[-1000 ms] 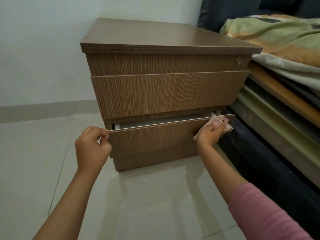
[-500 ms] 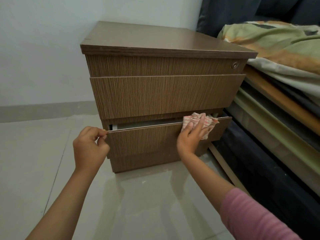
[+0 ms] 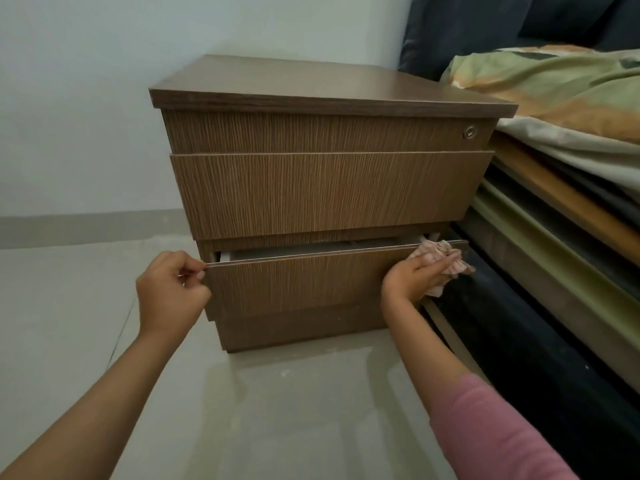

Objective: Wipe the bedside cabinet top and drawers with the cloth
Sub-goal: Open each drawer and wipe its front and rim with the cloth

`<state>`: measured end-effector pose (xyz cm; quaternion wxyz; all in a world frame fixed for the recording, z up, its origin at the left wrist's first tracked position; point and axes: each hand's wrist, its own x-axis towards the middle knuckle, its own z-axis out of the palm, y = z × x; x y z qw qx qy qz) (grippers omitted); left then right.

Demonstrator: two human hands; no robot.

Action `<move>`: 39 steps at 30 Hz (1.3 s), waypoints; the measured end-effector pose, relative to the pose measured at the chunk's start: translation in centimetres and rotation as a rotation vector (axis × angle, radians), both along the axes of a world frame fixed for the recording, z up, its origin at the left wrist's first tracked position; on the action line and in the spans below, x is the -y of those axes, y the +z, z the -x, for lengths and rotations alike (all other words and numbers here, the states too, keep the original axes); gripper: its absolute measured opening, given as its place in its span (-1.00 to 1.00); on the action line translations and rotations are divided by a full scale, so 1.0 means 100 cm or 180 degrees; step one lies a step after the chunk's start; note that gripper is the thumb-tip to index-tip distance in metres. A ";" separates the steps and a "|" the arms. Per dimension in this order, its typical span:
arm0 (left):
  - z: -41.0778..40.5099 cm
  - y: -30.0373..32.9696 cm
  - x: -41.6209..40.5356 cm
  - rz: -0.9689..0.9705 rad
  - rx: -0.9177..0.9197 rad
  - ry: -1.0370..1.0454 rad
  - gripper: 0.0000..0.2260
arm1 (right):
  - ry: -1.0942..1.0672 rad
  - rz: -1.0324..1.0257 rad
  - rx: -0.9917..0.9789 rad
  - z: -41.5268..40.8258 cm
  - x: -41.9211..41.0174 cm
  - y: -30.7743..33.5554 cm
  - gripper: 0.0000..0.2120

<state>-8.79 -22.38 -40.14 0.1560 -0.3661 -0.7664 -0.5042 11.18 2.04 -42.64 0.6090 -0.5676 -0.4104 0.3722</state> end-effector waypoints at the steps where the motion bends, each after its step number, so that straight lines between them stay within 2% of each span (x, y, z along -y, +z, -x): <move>1: 0.000 0.000 0.000 -0.0006 0.0020 0.0008 -0.81 | 0.0089 -0.0136 0.0022 0.004 0.006 -0.002 -0.47; 4: 0.000 0.000 0.000 -0.0002 0.0018 0.0014 -0.79 | 0.0275 -0.0636 0.0151 0.010 0.015 -0.014 -0.47; 6: -0.001 0.001 0.000 -0.0010 0.0012 0.0065 -0.80 | 0.0313 -0.0676 0.0204 0.006 0.014 -0.025 -0.47; 12: -0.003 0.000 0.000 -0.0048 -0.0005 0.0095 -0.81 | 0.0196 0.0178 -0.0065 -0.002 0.010 -0.042 -0.47; 14: -0.003 -0.001 0.000 -0.0051 -0.0017 0.0117 -0.82 | 0.0289 0.0042 -0.0130 0.006 0.020 -0.035 -0.45; 16: -0.003 -0.003 -0.001 -0.0059 -0.0021 0.0138 -0.83 | 0.0399 -0.0369 -0.0134 0.019 0.033 -0.029 -0.44; 22: -0.003 -0.006 -0.002 -0.0114 0.0032 0.0165 -0.83 | 0.0635 -0.0986 0.0158 0.051 0.060 -0.040 -0.44; 27: -0.005 -0.005 -0.003 -0.0181 0.0085 0.0148 -0.82 | 0.0488 -0.0733 0.0053 0.053 0.055 -0.067 -0.43; 31: -0.003 -0.005 -0.002 -0.0164 0.0102 0.0133 -0.83 | 0.0398 -0.0391 -0.0185 0.060 0.061 -0.052 -0.42; 35: -0.002 -0.001 0.002 -0.0143 0.0200 0.0045 -0.85 | 0.0512 -0.0635 -0.0097 0.075 0.083 -0.033 -0.43; 39: -0.001 0.001 0.004 -0.0162 0.0354 -0.0028 -0.85 | 0.0841 -0.0893 0.0199 0.095 0.111 -0.042 -0.42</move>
